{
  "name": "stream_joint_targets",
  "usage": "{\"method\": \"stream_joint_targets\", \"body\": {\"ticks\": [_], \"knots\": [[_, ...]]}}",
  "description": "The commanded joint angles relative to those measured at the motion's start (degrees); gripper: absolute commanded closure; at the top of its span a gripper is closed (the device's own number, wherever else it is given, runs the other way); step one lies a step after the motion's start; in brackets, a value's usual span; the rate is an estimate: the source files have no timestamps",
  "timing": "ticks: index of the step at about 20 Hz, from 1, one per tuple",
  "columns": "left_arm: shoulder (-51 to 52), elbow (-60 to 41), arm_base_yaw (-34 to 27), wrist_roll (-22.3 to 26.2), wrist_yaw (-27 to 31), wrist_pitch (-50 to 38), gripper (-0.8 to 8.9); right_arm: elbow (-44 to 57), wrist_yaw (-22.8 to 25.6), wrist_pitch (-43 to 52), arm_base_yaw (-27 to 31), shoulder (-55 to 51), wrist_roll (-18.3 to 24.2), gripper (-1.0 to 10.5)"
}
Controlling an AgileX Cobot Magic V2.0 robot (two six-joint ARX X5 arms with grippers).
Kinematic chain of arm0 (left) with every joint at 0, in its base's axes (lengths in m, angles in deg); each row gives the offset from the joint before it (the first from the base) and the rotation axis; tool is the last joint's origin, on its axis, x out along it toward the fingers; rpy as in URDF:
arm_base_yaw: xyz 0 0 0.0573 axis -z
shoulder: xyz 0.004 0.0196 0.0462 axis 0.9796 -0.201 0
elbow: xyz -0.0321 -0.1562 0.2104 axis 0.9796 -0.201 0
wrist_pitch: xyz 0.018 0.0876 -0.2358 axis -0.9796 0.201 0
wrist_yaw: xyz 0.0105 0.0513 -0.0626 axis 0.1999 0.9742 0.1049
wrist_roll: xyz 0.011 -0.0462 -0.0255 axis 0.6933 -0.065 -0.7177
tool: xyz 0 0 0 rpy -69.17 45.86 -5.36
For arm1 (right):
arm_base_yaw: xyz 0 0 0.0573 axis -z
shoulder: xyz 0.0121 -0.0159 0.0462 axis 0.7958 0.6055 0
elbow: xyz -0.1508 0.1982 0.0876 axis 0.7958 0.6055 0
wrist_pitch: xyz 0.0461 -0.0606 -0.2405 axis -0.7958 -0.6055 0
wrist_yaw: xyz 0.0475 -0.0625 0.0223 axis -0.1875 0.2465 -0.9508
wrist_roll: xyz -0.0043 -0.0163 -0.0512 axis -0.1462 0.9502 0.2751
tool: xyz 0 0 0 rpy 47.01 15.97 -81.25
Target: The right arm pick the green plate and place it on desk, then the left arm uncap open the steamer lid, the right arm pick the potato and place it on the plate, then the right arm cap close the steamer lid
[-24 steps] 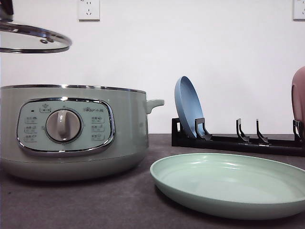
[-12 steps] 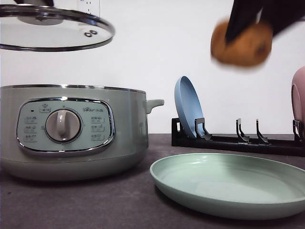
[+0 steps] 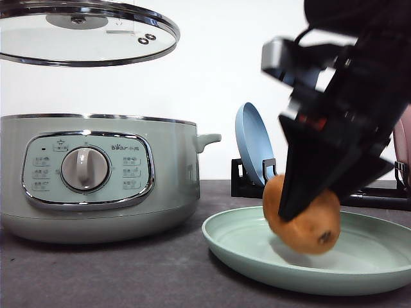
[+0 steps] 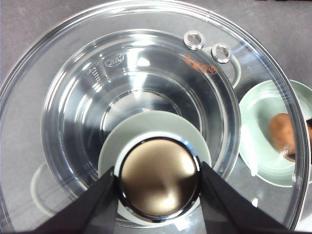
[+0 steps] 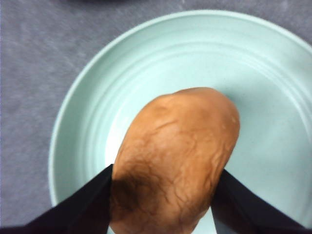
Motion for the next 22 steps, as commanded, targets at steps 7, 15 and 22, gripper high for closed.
{"method": "stream_joint_targets", "body": {"ticks": [7, 15, 22], "knots": [[0.7, 1.6, 0.5, 0.3, -0.2, -1.9, 8.06, -0.3, 0.0, 0.6, 0.7, 5.7, -0.6, 7.8], [0.2, 1.6, 0.5, 0.3, -0.2, -2.4, 8.06, -3.1, 1.9, -1.0, 1.4, -1.5, -2.9, 5.4], [-5.3, 1.6, 0.8, 0.8, -0.2, -2.5, 8.06, -14.9, 4.9, -9.6, 3.2, -12.5, -2.2, 5.5]]}}
